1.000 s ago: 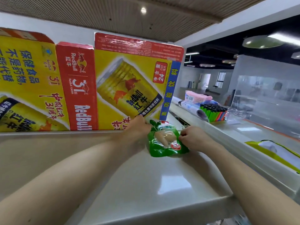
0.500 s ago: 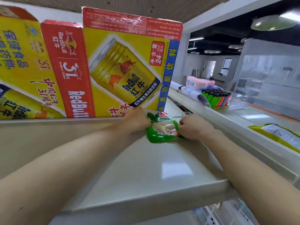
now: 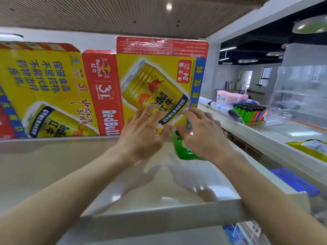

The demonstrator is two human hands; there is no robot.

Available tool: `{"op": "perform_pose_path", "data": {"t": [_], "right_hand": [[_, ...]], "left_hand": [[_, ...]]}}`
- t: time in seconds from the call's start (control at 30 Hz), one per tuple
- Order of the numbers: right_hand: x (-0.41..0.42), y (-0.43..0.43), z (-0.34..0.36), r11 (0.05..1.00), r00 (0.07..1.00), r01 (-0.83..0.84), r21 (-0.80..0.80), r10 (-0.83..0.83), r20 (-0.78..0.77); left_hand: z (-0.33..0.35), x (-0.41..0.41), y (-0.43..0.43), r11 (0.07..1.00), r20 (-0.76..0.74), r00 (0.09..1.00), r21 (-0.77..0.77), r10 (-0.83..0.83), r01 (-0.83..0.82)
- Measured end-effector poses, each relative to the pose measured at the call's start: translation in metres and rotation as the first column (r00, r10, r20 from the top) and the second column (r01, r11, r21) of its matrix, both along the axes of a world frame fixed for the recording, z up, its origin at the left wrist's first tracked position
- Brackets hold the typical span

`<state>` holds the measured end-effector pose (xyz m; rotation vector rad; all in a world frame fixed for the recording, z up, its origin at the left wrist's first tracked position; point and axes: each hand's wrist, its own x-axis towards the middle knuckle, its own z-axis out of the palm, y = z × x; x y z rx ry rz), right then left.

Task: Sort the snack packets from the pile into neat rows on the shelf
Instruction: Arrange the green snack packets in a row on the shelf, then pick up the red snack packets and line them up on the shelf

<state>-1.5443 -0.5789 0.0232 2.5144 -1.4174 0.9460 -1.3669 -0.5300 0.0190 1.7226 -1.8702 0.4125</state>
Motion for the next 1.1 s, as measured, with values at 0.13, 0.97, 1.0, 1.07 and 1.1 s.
{"op": "perform_pose_path", "data": {"t": [0.13,0.97,1.0,1.07,1.1], "right_hand": [[0.035,0.027,-0.003,0.992,0.991,-0.125,-0.015,0.126,0.051],[0.394,0.317,-0.013,0.766,0.766,-0.642,-0.018,0.642,0.025],[0.407,0.328,-0.013,0.753,0.752,-0.658,-0.012,0.658,0.023],[0.434,0.35,-0.013,0.724,0.724,-0.69,0.007,0.69,0.016],[0.447,0.361,-0.013,0.708,0.708,-0.706,0.014,0.706,0.012]], "left_hand": [[-0.008,0.029,0.039,0.998,0.024,0.999,-0.041,0.047,-0.046],[-0.013,0.338,0.421,0.782,0.132,0.771,-0.07,0.623,-0.62],[-0.013,0.348,0.435,0.77,0.128,0.759,-0.073,0.638,-0.634],[-0.014,0.369,0.463,0.744,0.136,0.732,-0.077,0.667,-0.664],[-0.014,0.379,0.477,0.729,0.142,0.716,-0.082,0.683,-0.679]]}}
